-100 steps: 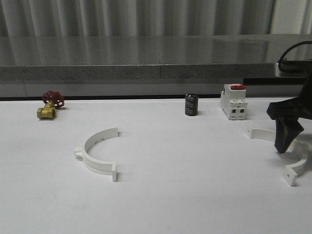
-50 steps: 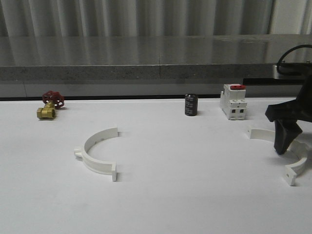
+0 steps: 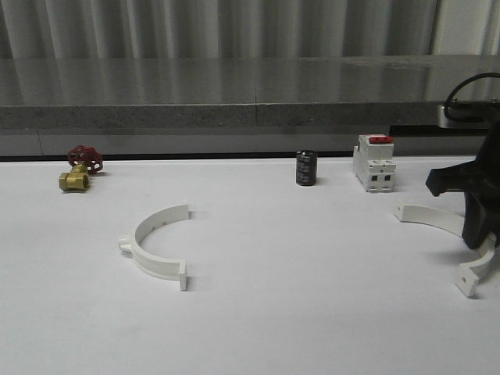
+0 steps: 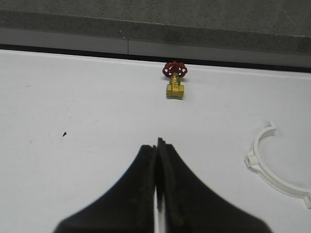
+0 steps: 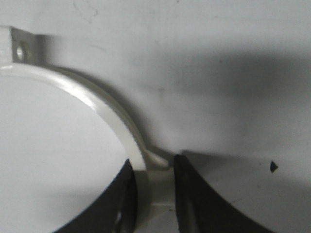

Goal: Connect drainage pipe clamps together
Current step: 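Lower the right gripper onto the other white clamp half and grasp it, then carry the clamp half with the right gripper toward the first half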

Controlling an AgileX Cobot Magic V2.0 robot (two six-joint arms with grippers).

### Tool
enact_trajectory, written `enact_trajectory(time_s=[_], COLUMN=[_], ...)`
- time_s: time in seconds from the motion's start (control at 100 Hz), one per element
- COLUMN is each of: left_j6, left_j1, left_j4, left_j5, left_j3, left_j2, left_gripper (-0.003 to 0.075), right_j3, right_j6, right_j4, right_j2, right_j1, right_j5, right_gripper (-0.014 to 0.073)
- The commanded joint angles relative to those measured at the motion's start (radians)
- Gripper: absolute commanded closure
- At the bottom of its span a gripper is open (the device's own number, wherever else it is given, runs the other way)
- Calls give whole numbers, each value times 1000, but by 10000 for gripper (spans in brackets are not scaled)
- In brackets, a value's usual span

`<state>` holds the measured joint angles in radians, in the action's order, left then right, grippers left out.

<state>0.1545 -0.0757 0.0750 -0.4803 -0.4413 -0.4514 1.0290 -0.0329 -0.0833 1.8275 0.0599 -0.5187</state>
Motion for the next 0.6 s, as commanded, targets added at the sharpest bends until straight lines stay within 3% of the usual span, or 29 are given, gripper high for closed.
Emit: enact_trajectory(time_s=[0.0,0.28,0.45,0.59], left_j6=[1,1,1,1], left_j1=[3,3,3,3], left_j4=[-4,-4,-4,-4], left_j5=[76,76,76,76], left_j3=[-29,-29,-29,-29], left_j2=[-3,-3,-3,-3], left_gripper=[741,741,741,741], right_j3=[25,93,146,197], right_j6=[-9,33,175,370], right_j4=[-9,-93,-74,39], right_j2=[-34,-56,-55,-49], right_j1=[-1,63,186,295], right_j5=[2,-83,-86,-92], right_gripper=[568,566,566,566])
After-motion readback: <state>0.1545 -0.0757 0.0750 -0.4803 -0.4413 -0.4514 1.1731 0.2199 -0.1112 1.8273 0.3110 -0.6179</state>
